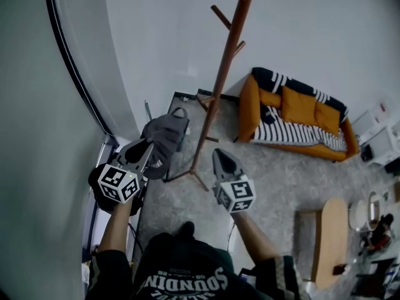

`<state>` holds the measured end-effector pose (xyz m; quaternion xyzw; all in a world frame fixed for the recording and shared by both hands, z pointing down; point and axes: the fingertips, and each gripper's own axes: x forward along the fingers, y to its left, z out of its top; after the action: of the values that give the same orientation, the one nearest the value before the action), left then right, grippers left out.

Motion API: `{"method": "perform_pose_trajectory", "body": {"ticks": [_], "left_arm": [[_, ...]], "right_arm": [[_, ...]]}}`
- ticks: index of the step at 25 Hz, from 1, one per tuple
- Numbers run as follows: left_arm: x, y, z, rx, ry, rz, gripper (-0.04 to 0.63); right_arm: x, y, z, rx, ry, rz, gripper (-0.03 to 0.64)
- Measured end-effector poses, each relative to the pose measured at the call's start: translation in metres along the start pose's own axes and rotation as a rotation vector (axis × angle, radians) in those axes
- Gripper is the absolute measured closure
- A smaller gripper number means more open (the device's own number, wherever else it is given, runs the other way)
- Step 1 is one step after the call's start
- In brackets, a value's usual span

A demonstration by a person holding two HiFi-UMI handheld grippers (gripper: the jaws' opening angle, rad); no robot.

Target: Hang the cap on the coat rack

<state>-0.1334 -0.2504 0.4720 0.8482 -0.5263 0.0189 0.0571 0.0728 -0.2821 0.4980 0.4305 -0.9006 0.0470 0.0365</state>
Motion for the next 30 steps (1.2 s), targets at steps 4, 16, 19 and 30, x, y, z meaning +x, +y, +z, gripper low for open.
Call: {"method": "perform_pose_trajectory", "body": {"ticks": [4, 16, 19, 30], "left_arm": [[0.008, 0.005, 0.02, 0.0, -0.028, 0.001, 0.543], [0.042, 0.029, 0.084, 0.032, -0.106, -0.043, 0.543], [0.05, 0.033, 0.103, 0.046, -0.137, -0.057, 0.543], [0.082, 0.034, 0.196, 0.066, -0.266, -0.123, 0.543]], "right_arm": [[0.016, -0.007, 0.016, 0.002, -0.026, 0.012, 0.618], [0.046, -0.028, 0.069, -0.065, -0.085, 0.01, 0.618], [0.053, -0.036, 0.077, -0.06, -0.085, 0.006, 0.618], [0.074, -0.037, 0.114, -0.113, -0.128, -0.007, 0.618]]}}
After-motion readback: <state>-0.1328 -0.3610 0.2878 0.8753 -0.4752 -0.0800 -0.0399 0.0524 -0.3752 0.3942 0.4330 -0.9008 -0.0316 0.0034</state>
